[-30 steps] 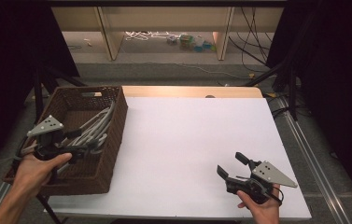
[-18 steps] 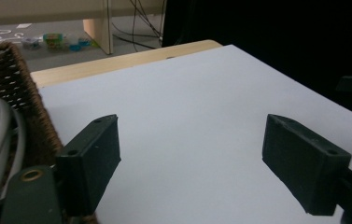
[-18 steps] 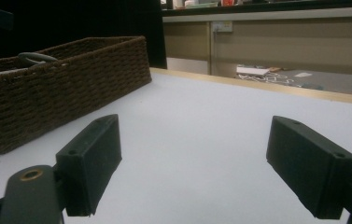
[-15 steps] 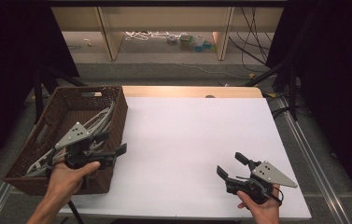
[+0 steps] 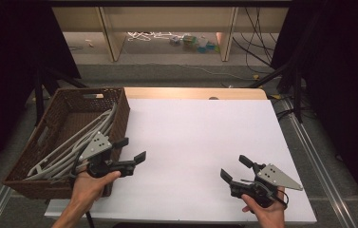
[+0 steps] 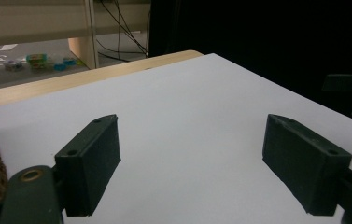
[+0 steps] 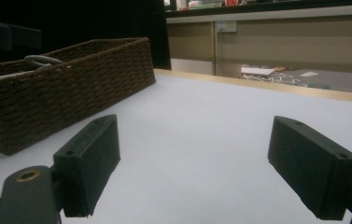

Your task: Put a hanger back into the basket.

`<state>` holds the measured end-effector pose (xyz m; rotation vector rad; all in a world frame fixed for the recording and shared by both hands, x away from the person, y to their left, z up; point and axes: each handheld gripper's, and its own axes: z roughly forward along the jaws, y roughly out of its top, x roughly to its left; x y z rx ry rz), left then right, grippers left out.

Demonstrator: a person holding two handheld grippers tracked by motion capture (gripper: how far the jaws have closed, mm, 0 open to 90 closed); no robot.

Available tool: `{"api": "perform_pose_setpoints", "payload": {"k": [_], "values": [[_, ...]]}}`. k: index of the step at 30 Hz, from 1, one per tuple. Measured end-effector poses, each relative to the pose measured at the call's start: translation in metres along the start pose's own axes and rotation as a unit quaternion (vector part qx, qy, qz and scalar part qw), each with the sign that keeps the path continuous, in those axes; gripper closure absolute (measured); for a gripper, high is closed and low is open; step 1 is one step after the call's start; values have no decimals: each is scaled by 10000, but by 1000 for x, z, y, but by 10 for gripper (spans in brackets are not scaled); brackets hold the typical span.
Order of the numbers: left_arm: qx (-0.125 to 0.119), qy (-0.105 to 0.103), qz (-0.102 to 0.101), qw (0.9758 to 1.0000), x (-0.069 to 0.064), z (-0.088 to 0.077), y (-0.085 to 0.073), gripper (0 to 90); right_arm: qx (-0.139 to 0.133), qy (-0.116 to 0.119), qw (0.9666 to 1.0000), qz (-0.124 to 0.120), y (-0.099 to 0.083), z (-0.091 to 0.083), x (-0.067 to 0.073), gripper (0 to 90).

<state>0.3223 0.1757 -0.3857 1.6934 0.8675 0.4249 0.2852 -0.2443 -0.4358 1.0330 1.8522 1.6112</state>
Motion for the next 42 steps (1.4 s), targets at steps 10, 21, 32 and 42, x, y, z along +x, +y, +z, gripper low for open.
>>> {"api": "perform_pose_setpoints", "payload": {"k": [10,21,32,42], "values": [[-246,20,286,9993,-4,2,-16,168,29,103,9999,-79,0,5,5,155],[-134,-25,406,9991,-10,5,-45,168,62,145,9996,-216,2,4,10,156],[57,12,506,9987,-6,-6,-60,166,15,52,9991,-428,2,4,11,156],[-23,47,381,9993,-5,-11,-61,167,158,108,9995,-234,2,3,14,156]]}}
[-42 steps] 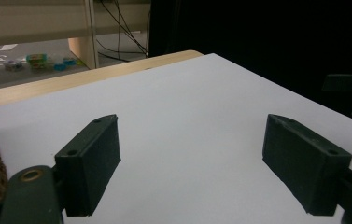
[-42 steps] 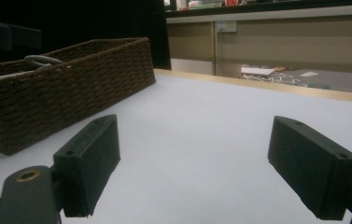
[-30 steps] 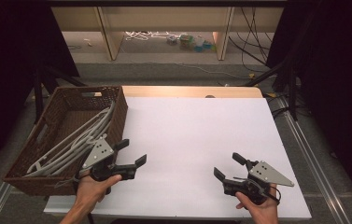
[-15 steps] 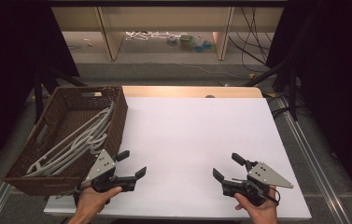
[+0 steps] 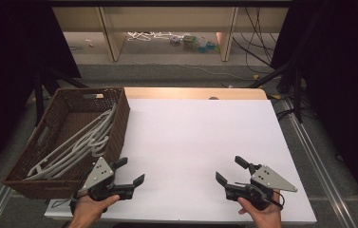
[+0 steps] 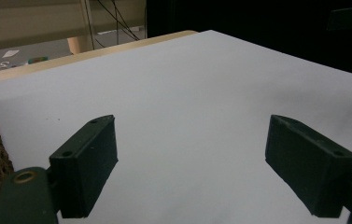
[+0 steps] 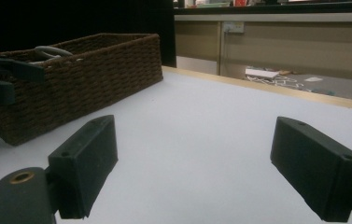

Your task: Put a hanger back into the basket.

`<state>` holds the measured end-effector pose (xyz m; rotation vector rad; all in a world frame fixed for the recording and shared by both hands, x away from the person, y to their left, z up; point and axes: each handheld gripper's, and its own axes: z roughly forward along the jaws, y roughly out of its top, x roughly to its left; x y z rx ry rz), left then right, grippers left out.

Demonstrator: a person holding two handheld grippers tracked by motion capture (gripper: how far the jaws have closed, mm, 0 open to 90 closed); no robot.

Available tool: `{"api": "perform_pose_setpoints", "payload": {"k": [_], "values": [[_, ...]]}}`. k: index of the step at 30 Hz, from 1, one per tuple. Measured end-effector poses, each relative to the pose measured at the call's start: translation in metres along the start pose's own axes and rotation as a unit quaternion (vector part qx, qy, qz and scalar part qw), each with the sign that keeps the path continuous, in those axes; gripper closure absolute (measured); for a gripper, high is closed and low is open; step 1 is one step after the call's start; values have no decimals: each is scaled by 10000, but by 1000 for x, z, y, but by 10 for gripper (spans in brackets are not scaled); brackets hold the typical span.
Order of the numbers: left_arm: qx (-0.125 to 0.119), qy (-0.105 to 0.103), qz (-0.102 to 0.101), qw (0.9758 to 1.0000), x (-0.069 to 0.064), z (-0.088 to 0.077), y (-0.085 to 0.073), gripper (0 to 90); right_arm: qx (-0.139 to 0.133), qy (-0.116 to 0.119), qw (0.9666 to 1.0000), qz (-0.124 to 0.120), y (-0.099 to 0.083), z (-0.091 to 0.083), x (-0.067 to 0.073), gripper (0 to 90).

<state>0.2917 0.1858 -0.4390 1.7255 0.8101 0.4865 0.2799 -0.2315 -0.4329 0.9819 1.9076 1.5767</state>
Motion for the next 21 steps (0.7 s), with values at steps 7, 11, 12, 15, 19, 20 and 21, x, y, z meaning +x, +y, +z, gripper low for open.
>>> {"api": "perform_pose_setpoints", "payload": {"k": [7,11,12,15,19,20,21], "values": [[4,-32,48,10000,-1,1,1,168,6,-21,10000,-27,0,1,1,156],[10,-60,-61,10000,-1,3,0,168,5,-33,10000,-27,0,1,0,156],[14,-72,15,10000,-1,3,0,167,11,-28,10000,-27,0,0,0,156],[-10,-78,-67,9999,-1,3,0,168,21,-19,10000,-24,0,0,1,157],[55,-75,66,9999,0,3,1,168,12,-13,10000,-29,0,0,1,157],[58,-78,90,9999,0,3,1,168,2,-11,10000,-14,0,0,1,156],[53,-82,73,9999,-1,3,1,168,22,-20,10000,-22,0,0,1,157]]}}
